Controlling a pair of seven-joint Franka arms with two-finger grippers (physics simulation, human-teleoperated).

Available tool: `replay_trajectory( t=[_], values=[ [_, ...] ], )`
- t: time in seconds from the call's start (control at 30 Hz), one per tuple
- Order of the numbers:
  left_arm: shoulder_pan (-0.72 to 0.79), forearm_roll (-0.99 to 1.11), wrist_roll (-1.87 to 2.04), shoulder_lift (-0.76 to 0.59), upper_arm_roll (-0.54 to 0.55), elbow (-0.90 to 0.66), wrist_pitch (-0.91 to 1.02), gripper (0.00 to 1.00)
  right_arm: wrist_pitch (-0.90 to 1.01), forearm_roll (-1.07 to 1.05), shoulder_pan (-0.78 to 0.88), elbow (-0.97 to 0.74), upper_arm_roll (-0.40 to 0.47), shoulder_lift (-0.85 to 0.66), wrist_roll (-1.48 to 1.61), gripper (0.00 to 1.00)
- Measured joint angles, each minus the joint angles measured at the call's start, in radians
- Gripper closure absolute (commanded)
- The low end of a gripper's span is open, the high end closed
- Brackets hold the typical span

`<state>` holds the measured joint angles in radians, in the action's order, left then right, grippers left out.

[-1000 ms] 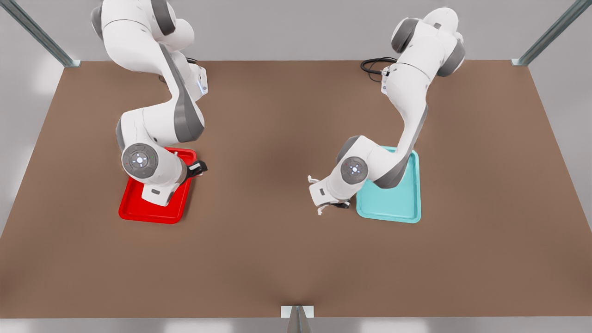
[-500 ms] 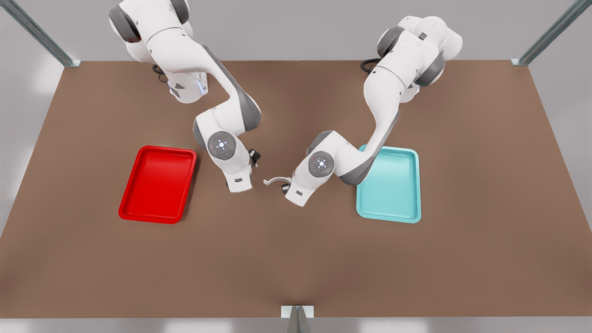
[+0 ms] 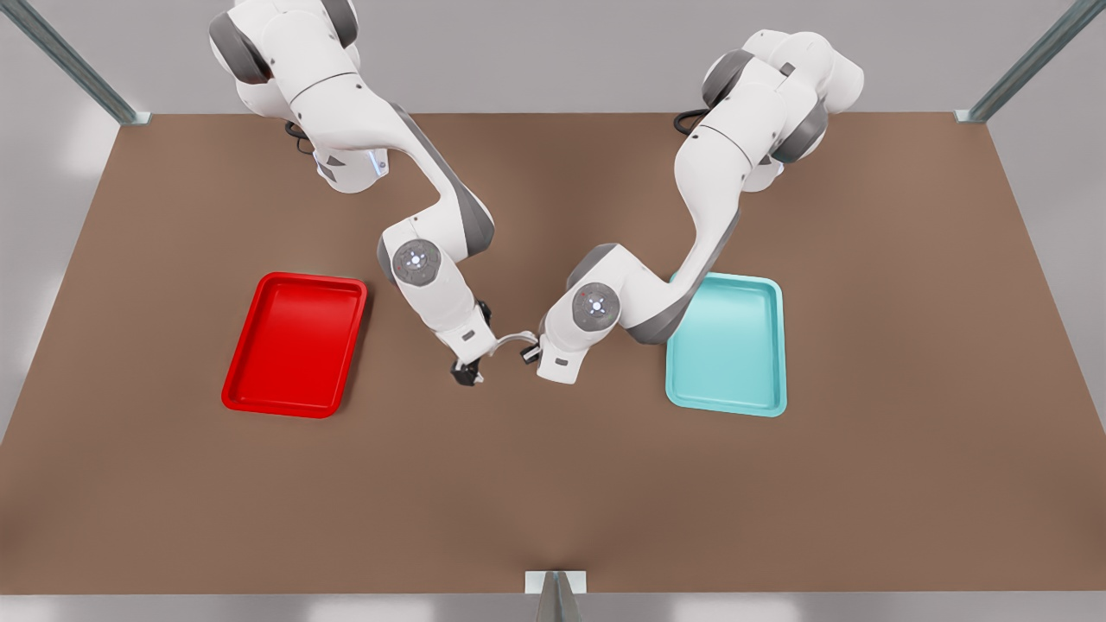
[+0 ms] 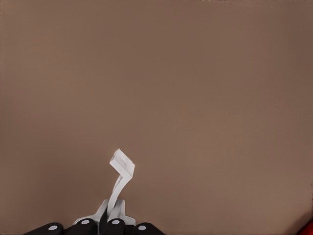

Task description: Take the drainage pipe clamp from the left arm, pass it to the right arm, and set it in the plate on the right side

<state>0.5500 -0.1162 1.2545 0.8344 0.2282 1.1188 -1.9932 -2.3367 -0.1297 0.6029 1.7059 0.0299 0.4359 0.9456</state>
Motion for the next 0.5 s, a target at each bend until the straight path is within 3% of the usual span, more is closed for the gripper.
replay_trajectory(
  t=[0.5],
  values=[
    [0.002, 0.004, 0.113, -0.001, 0.0, -0.002, -0.014, 0.79, -0.028, 0.0, 0.013, 0.013, -0.047, 0.055, 0.336, 0.02]
  ],
)
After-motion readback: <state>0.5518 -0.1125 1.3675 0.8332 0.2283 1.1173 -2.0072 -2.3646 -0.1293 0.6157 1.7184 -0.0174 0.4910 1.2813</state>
